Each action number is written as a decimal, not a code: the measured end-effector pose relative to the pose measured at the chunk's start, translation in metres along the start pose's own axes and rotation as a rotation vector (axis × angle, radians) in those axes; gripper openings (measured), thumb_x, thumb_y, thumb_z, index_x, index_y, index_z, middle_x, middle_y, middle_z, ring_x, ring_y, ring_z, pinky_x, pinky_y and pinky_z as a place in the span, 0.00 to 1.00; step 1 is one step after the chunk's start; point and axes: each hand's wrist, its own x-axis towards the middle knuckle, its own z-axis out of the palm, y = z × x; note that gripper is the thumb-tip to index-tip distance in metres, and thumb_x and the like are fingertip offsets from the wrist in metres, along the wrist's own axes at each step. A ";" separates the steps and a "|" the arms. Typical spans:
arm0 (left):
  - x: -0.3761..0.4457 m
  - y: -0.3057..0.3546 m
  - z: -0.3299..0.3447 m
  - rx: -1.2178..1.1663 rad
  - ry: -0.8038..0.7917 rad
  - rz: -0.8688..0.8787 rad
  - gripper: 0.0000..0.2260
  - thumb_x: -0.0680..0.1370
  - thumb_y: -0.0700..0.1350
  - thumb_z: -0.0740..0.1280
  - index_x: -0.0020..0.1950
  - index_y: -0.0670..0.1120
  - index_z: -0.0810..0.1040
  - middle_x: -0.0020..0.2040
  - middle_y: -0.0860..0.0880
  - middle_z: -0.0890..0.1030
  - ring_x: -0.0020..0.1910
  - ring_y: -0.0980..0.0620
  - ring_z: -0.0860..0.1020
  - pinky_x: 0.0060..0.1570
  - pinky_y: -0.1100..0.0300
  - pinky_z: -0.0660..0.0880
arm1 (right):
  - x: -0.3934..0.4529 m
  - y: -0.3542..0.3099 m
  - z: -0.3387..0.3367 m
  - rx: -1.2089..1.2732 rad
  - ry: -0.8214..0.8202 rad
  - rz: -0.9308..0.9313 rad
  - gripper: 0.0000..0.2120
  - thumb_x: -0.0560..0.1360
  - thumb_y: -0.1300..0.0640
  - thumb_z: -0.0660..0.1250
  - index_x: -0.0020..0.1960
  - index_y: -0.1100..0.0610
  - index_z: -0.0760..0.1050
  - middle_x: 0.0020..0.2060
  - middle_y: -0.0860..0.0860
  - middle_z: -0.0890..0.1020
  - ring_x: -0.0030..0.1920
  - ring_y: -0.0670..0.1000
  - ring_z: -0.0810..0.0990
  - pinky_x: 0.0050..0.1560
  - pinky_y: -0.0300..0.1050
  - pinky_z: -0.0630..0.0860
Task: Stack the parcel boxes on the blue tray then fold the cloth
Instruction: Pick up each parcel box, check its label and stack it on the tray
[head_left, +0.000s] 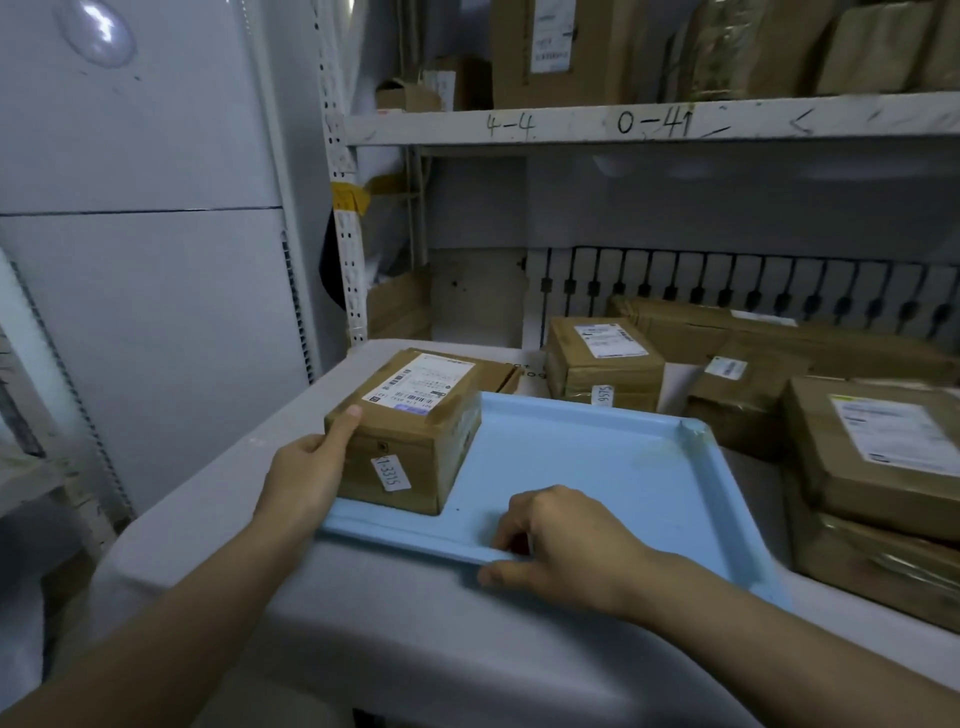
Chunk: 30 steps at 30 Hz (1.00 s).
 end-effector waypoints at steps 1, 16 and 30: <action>0.001 0.000 0.004 0.023 0.005 0.004 0.24 0.74 0.70 0.60 0.46 0.50 0.79 0.48 0.49 0.82 0.51 0.46 0.79 0.62 0.48 0.72 | -0.001 0.003 0.000 0.006 0.010 0.008 0.19 0.72 0.37 0.69 0.51 0.52 0.83 0.46 0.47 0.82 0.47 0.50 0.78 0.48 0.49 0.77; 0.005 -0.005 0.008 0.078 0.066 -0.042 0.37 0.59 0.81 0.51 0.46 0.53 0.77 0.53 0.47 0.83 0.56 0.42 0.78 0.67 0.39 0.67 | 0.058 -0.021 -0.005 1.018 -0.009 0.153 0.23 0.83 0.53 0.60 0.76 0.46 0.62 0.69 0.45 0.73 0.61 0.43 0.70 0.63 0.37 0.64; -0.054 0.098 0.150 0.058 -0.041 0.695 0.16 0.78 0.55 0.64 0.62 0.49 0.73 0.61 0.54 0.68 0.64 0.55 0.66 0.62 0.62 0.63 | 0.056 0.105 -0.056 0.862 0.678 0.563 0.16 0.79 0.53 0.63 0.65 0.58 0.75 0.57 0.52 0.81 0.57 0.52 0.78 0.53 0.44 0.72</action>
